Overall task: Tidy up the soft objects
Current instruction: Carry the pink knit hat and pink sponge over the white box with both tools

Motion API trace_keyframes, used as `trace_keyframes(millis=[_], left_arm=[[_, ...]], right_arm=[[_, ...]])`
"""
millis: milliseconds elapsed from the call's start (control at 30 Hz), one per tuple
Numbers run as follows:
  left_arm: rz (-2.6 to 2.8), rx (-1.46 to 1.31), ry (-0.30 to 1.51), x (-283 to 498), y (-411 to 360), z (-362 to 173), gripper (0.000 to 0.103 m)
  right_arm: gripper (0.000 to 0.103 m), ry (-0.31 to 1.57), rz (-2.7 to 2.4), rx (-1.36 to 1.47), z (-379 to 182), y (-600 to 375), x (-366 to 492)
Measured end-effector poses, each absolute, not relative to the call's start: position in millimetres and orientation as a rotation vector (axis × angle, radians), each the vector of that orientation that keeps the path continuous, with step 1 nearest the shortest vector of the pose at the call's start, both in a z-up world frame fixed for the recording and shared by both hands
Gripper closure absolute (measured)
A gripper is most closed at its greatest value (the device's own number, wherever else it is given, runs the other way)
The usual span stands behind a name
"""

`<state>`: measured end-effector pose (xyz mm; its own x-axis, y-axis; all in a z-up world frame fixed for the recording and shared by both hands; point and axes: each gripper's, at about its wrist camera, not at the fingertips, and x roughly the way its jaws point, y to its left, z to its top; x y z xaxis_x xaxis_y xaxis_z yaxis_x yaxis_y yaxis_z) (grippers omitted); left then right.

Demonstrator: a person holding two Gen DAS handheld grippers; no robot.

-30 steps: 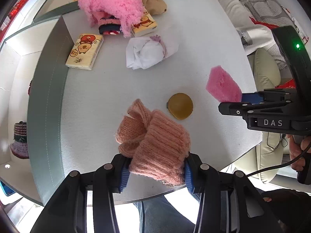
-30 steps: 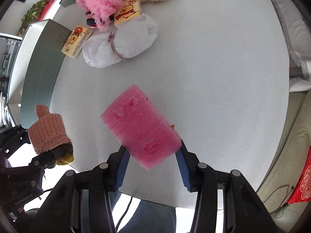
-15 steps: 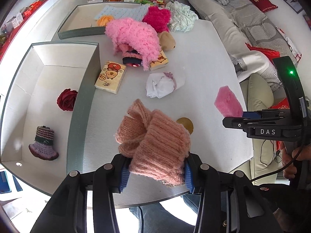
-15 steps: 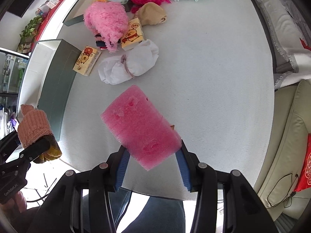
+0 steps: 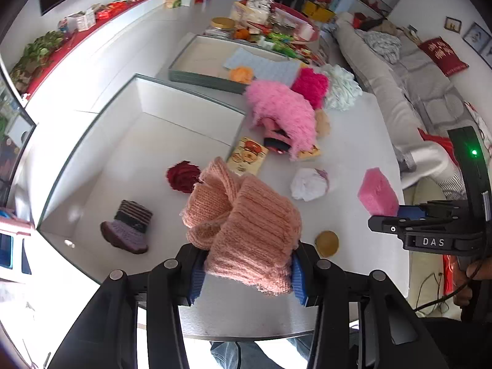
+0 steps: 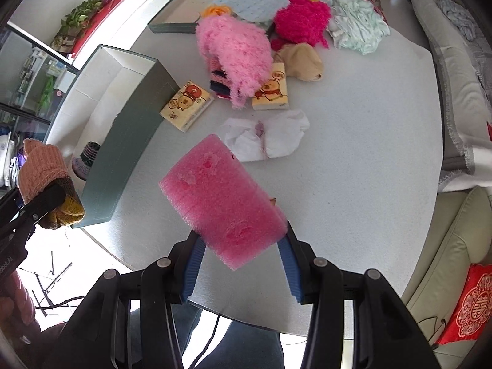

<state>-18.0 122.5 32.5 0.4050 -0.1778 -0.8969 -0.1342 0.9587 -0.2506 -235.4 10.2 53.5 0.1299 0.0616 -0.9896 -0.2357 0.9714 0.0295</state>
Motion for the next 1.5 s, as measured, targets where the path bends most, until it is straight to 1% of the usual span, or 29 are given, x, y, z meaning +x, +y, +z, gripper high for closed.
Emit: trace_keyframes(millis=[133,367,667,1033,1500], left_arm=[[0.087,-0.344,1.143,-21,157,35,0.056],[0.238,-0.413,1.147,-24,209,24,0.056],[0.391,-0.426,1.161,-19,238,4,0.056],[0.423,-0.472,1.195,-14,247,-17,0.056],[0.425,-0.476,1.220,-5,246,-27,0.056]], right_arm=[[0.052,1.403,0.286,-0.199,60,50,-220],[0.052,1.378,0.429,-0.276,67,131,-197],[0.052,1.351,0.502,-0.340,65,207,-171],[0.052,1.354,0.505,-0.413,55,223,-160],[0.052,1.379,0.504,-0.441,41,230,-149]])
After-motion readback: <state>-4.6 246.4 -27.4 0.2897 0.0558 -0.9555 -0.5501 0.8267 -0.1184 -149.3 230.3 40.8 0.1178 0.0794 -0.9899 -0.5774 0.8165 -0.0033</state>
